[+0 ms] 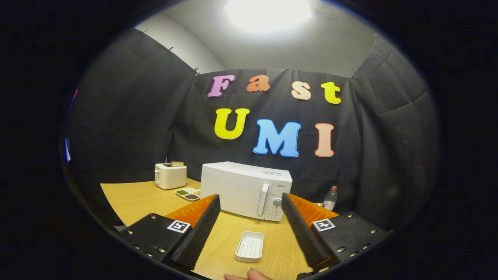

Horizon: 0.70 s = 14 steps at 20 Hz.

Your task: Open the microwave, put the food inside, and close the microwave door.

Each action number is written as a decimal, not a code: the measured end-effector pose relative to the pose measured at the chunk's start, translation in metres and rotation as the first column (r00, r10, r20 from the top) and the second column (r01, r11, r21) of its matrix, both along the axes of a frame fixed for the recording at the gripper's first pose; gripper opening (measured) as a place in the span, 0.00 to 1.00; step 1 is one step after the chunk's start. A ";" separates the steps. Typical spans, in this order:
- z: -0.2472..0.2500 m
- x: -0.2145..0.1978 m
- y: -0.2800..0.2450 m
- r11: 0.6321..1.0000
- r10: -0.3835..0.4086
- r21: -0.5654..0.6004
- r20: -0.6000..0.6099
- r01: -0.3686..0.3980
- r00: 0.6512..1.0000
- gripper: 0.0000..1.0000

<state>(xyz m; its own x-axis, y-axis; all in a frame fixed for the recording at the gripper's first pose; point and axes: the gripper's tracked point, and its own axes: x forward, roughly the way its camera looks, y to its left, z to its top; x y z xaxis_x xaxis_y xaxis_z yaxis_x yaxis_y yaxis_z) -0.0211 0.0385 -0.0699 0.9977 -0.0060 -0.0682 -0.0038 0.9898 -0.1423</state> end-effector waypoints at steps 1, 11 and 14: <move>-0.003 0.006 0.005 1.000 0.006 -0.007 -0.002 -0.006 1.000 0.96; -0.004 0.009 0.011 0.997 0.040 0.073 -0.006 -0.039 0.999 0.96; -0.003 0.010 0.004 0.996 0.025 0.085 -0.005 -0.025 1.000 0.96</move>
